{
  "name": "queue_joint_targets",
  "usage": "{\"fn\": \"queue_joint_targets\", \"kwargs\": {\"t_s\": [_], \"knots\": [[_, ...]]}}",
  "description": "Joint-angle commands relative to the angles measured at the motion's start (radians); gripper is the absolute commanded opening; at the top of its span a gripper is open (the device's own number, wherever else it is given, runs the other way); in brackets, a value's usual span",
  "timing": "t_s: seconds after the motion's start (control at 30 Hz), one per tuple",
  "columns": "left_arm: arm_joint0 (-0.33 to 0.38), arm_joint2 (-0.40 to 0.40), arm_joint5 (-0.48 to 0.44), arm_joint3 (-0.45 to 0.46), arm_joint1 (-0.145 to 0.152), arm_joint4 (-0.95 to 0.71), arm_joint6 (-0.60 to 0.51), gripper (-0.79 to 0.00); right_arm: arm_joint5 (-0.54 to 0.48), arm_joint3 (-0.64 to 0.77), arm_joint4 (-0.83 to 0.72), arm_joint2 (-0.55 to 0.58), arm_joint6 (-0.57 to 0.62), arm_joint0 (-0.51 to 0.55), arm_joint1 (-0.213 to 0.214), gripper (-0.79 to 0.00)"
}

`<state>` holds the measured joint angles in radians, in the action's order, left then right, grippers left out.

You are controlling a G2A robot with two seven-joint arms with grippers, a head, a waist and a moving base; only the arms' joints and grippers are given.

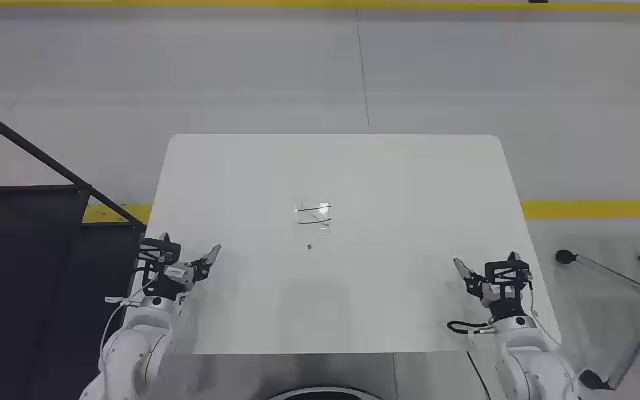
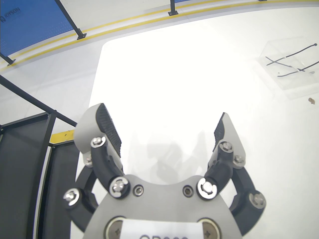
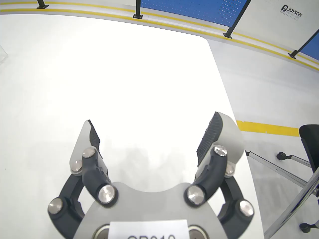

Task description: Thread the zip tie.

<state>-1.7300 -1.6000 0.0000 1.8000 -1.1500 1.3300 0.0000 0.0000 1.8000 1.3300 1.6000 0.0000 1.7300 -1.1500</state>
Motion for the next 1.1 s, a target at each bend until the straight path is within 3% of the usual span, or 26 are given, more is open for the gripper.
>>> {"fn": "queue_joint_targets", "kwargs": {"t_s": [0.0, 0.5, 0.63, 0.8, 1.07], "knots": [[0.000, 0.000, 0.000, 0.000, 0.000, 0.000, 0.000, -0.001, 0.000, 0.000, 0.000, 0.000, 0.000, 0.000, 0.000, 0.000], [0.000, 0.000, 0.000, 0.000, 0.000, 0.000, 0.000, 0.000, -0.003, 0.001, -0.006, 0.000, -0.001, -0.001, 0.000, 0.000], [0.009, -0.008, -0.013, -0.003, -0.004, -0.054, 0.035, 0.000, -0.077, 0.012, -0.110, 0.019, 0.016, -0.031, -0.001, 0.000], [0.039, 0.000, -0.039, -0.007, -0.008, -0.095, 0.087, 0.000, -0.192, 0.029, -0.316, 0.044, 0.164, -0.085, 0.000, 0.000], [0.095, 0.012, -0.119, -0.034, -0.017, -0.230, 0.161, 0.000, -0.318, -0.009, -0.713, 0.015, 0.573, -0.270, 0.008, 0.000]]}}
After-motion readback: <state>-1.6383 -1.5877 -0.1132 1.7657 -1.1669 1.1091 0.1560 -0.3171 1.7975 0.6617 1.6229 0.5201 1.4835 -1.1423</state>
